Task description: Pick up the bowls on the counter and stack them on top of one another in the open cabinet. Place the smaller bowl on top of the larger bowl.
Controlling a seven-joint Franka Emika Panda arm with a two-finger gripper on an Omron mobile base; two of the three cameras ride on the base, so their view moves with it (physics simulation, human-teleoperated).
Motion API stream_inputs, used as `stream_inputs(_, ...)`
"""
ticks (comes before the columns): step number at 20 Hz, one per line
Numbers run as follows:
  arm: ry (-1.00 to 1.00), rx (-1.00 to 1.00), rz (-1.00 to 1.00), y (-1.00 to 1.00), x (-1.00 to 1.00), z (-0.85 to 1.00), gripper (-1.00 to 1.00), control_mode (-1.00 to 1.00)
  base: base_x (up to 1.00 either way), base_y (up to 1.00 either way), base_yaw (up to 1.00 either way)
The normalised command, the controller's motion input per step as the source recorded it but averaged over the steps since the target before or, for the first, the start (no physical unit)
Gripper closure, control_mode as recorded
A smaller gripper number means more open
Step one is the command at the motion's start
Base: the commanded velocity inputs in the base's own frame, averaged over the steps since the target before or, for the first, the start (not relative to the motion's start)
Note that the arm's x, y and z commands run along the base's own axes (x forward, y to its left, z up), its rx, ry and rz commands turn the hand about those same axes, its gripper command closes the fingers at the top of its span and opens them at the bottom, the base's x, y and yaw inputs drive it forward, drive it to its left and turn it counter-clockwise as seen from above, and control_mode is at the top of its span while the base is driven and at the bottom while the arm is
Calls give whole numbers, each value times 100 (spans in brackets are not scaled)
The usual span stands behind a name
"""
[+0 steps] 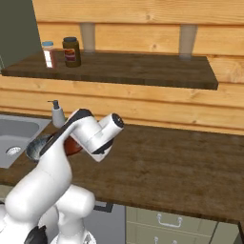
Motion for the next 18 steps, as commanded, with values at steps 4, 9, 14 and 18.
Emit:
stream_inputs(4, 0, 0, 6, 97, 22, 7, 100, -100, 0, 0, 0)
stream_inputs(9, 0, -3, 2, 81, 33, 2, 100, -100, 0, 0, 0)
stream_inputs(14, 15, -17, -8, 60, 49, 0, 100, -100, 0, 0, 0)
stream_inputs(18, 7, -6, -5, 10, 29, -14, 100, -100, 0, 0, 0)
